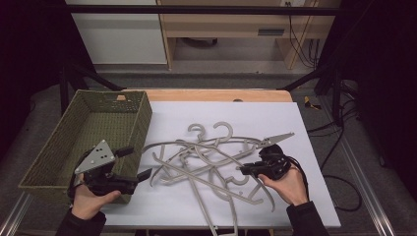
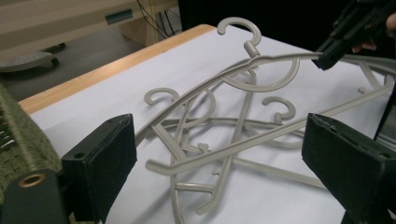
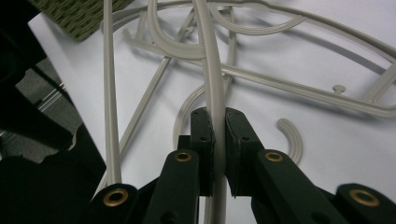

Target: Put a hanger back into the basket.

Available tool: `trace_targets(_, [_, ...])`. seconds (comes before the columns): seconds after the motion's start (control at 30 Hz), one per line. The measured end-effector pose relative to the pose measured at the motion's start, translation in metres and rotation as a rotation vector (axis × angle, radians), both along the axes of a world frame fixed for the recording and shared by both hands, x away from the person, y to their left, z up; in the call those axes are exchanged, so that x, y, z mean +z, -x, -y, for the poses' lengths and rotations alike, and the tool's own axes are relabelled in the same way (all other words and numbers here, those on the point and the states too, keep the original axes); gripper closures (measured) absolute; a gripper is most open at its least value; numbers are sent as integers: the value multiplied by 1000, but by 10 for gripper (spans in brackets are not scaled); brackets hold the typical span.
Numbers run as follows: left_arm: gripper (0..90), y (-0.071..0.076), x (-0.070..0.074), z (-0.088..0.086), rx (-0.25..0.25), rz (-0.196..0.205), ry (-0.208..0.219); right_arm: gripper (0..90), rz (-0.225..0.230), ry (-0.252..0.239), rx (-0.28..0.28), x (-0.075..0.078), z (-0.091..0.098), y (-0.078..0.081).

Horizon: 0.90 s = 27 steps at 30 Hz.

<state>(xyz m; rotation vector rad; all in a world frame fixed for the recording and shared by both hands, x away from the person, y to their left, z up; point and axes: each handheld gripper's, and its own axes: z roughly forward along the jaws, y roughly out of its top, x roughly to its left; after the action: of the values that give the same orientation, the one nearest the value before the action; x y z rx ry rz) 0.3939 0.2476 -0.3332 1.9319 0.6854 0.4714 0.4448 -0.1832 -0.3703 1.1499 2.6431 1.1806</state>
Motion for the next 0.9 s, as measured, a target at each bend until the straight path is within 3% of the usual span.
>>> trace_targets(0.17, [129, -2, 3, 12, -42, -14, -58, 830, 9, -32, 62, 3, 0, 7])
trace_targets(0.47, [197, -14, 6, 34, -104, -38, -218, 830, 13, -37, 172, 9, -5, 14])
trace_targets(0.7, [321, -28, -4, 52, -161, -72, -365, 830, 8, -22, 214, 9, -11, 17])
trace_targets(0.9, [411, -36, -18, 68, -210, -72, -455, 830, 2, -23, 243, 9, -11, 19])
